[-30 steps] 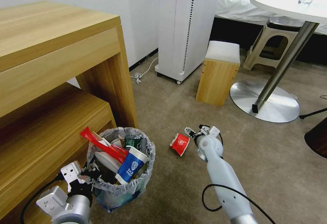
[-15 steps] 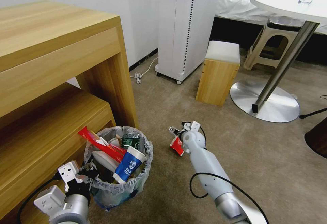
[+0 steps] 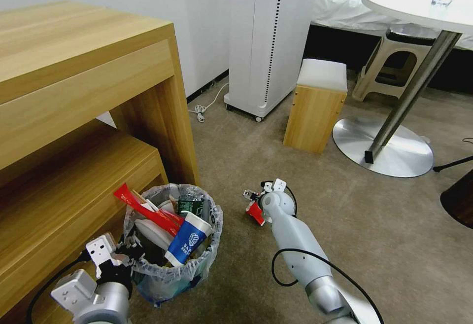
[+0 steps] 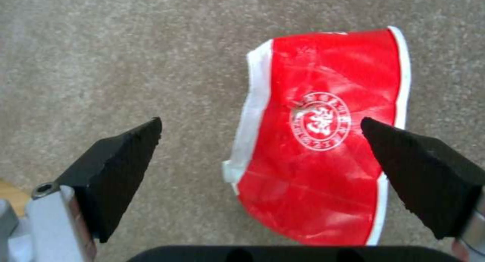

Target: Pick up the trash bin and place the garbage on the floor into it.

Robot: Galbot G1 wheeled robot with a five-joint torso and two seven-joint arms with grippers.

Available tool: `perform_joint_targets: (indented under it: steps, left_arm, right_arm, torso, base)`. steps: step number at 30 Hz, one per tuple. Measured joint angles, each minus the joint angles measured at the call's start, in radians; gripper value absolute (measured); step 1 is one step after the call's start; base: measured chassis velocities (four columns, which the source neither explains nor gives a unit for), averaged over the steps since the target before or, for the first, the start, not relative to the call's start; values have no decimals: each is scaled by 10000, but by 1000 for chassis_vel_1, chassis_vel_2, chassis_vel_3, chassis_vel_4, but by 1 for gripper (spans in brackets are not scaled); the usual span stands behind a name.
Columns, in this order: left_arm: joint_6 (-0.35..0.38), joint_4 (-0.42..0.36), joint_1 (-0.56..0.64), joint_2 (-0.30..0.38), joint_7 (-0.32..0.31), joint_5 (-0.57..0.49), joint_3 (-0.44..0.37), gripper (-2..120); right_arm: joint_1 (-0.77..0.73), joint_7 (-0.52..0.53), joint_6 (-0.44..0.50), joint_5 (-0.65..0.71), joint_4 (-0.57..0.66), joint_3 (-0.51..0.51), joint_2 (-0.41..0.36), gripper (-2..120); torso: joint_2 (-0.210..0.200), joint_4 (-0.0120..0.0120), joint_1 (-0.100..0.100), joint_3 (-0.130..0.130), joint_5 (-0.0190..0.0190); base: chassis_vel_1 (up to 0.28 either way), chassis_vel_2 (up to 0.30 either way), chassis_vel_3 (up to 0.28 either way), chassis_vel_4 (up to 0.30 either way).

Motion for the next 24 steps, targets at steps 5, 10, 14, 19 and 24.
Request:
perform_joint_targets:
  steps: [5, 10, 14, 19, 24]
  left_arm:
    - [-10, 0, 43, -37, 2, 80, 17, 3]
    - [-41, 0, 97, -107, 10, 199, 46, 3]
    - [-49, 0, 97, -144, 17, 247, 54, 3]
    - [-62, 0, 90, -150, 21, 250, 32, 3]
    - [-70, 0, 67, -156, 23, 241, 12, 3]
  right_arm:
    - [83, -245, 22, -171, -246, 128, -2, 100]
    - [256, -763, 110, -549, -753, 327, -6, 86]
    - [383, -987, 183, -749, -1050, 380, -7, 76]
    - [534, -1237, 273, -988, -1334, 395, -7, 59]
    - [660, -1367, 314, -1112, -1508, 348, -7, 39]
  torso:
    - [0, 0, 0, 0, 0]
    - [0, 0, 0, 0, 0]
    - [0, 0, 0, 0, 0]
    - [0, 0, 0, 0, 0]
    - [0, 1, 0, 0, 0]
  base:
    - [0, 0, 0, 0]
    - [0, 0, 0, 0]
    - [0, 0, 0, 0]
    - [0, 0, 0, 0]
    - [0, 0, 0, 0]
